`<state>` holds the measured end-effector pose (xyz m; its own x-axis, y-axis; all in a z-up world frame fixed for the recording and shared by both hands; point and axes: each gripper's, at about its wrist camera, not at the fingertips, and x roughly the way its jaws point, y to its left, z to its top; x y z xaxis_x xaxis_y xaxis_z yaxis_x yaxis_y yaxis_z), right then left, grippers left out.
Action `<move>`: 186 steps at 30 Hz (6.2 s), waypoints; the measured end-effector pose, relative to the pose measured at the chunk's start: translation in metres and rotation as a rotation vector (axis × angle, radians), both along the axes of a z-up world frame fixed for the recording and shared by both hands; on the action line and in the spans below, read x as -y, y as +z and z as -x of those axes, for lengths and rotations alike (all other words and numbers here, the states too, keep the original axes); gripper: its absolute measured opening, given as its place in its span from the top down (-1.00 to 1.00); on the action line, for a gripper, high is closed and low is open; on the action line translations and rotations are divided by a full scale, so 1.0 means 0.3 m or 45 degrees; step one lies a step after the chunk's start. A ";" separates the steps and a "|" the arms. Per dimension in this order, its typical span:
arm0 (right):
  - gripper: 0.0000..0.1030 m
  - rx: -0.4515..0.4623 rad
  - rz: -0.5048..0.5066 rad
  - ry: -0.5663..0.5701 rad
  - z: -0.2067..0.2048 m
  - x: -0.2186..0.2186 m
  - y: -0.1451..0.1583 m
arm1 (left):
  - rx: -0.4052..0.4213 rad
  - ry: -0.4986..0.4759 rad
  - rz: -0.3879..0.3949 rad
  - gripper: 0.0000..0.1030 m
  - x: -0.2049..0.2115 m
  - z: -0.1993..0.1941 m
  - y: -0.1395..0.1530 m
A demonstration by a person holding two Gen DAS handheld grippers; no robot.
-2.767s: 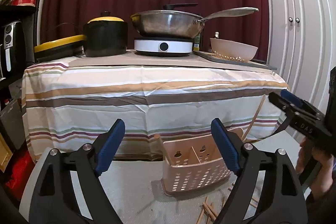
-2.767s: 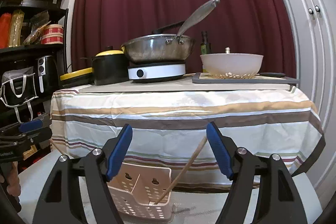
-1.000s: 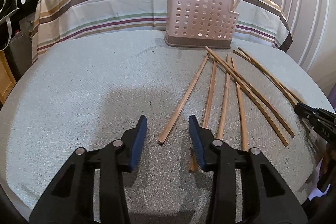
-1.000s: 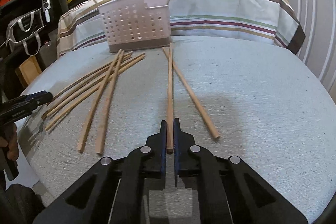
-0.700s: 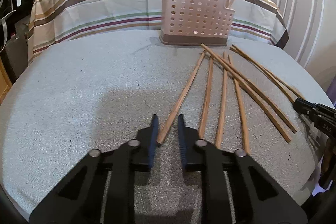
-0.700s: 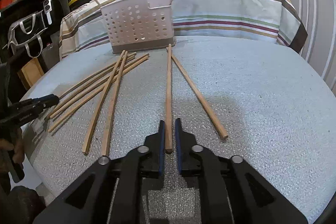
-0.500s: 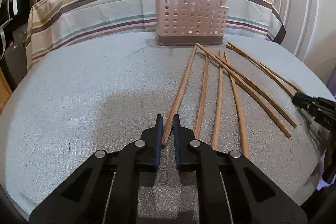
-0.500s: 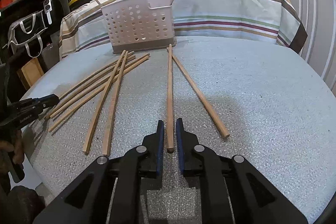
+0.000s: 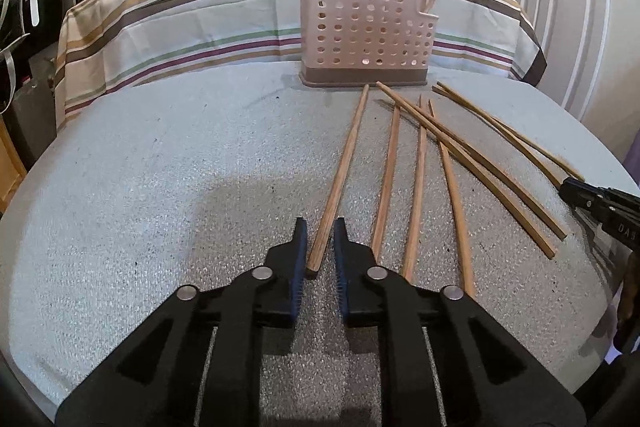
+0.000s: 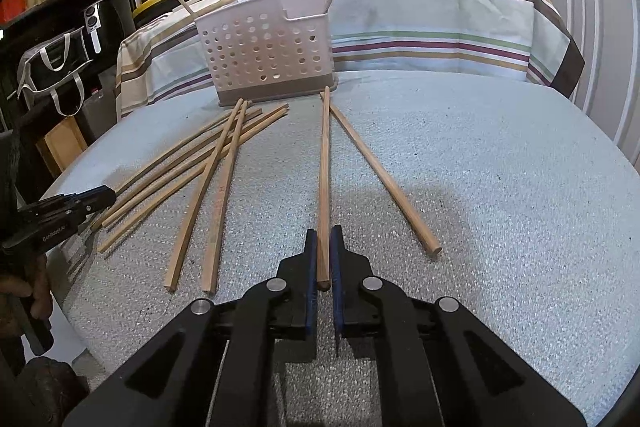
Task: Organize utensils
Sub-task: 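Grasp another chopstick with the left tool while the right tool holds its chopstick, then lift both held chopsticks and lower them into the pink caddy, then open both tools to drop the chopsticks into the caddy, then grasp a chopstick with the right tool while the left tool lowers toward chopsticks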
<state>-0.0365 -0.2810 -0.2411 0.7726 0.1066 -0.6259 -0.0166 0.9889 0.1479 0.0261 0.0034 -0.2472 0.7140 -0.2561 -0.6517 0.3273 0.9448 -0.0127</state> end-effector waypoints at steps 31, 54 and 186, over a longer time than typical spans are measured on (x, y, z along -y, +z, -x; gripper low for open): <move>0.87 0.171 0.004 -0.007 0.056 -0.012 0.135 | 0.212 -0.038 -0.009 0.88 0.018 0.093 0.148; 0.87 0.428 0.047 -0.010 0.027 -0.008 0.464 | 0.353 0.022 0.124 0.88 -0.055 0.069 0.512; 0.44 0.059 0.048 0.160 -0.049 -0.175 0.029 | 0.058 0.093 0.026 -0.09 -0.031 0.022 0.087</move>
<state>-0.0220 -0.2284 -0.2325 0.7828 0.1814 -0.5952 -0.1466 0.9834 0.1070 0.0196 0.0128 -0.2210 0.7602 -0.2154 -0.6130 0.2585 0.9658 -0.0189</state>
